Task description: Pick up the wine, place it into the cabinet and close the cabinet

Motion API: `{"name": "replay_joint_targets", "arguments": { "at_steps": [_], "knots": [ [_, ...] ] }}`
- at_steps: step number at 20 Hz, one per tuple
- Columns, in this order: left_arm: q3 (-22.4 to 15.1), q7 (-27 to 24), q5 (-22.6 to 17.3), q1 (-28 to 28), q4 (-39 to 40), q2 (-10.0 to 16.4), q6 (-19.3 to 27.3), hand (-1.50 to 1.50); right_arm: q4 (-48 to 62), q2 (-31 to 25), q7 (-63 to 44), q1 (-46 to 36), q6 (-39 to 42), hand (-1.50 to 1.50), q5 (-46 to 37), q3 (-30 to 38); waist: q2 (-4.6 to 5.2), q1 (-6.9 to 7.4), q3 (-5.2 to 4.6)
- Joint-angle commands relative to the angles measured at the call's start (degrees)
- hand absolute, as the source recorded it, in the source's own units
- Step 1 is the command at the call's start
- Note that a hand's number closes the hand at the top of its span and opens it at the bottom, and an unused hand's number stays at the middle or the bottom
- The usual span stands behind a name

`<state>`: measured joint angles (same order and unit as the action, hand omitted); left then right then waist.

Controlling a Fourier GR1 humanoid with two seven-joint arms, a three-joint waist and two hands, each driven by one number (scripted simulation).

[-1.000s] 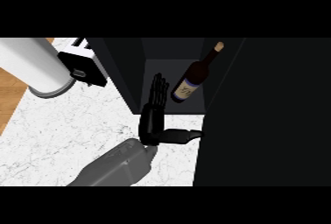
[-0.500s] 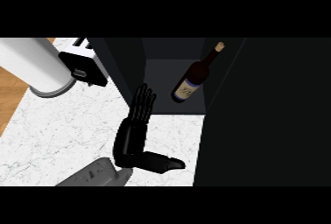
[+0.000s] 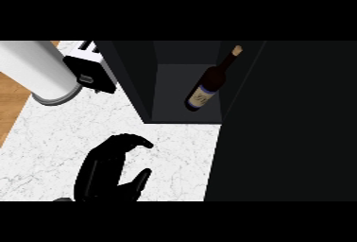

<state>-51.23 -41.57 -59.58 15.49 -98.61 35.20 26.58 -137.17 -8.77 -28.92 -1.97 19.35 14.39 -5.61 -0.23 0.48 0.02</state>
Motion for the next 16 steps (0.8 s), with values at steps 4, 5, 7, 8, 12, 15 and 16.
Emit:
{"name": "replay_joint_targets", "arguments": {
  "at_steps": [4,5,7,8,12,15,16],
  "knots": [
    [4.00,-0.73,-0.45,-9.34,-8.07,9.36,-4.63,1.50,-7.78,2.25,-3.20,7.19,1.46,1.50,5.29,-9.37,-0.13,-0.25,-0.01],
    [5.08,-1.01,-0.17,-10.42,-8.95,10.15,-4.74,1.50,-4.06,3.26,-3.74,1.39,0.13,1.50,4.46,-9.80,0.02,0.25,-0.04],
    [8.48,-0.86,-3.61,-13.04,-9.17,14.92,-9.96,1.50,-6.72,4.26,-7.76,1.20,-1.54,1.50,3.58,-14.93,-0.08,0.40,-0.11],
    [6.33,-3.35,-0.42,-15.90,-10.35,13.72,-7.28,1.50,-8.18,4.67,-7.50,3.53,-1.22,1.50,0.76,-18.66,-0.20,0.22,-0.08],
    [13.48,-5.34,-4.67,-21.64,-11.42,20.68,-14.43,-1.50,-6.08,7.51,-9.90,0.12,-3.52,1.50,-3.58,-27.62,-0.28,0.75,-0.15],
    [18.07,-7.43,-8.20,-24.72,-9.40,22.60,-20.57,-1.50,-5.18,8.68,-12.92,-4.30,-9.48,1.50,-5.66,-34.58,-0.33,0.72,-0.22],
    [18.55,-7.80,-7.83,-25.74,-9.50,22.12,-19.90,-1.50,-5.36,8.71,-13.14,-4.77,-12.80,1.50,-7.32,-37.00,-0.28,0.36,-0.17]
  ]
}}
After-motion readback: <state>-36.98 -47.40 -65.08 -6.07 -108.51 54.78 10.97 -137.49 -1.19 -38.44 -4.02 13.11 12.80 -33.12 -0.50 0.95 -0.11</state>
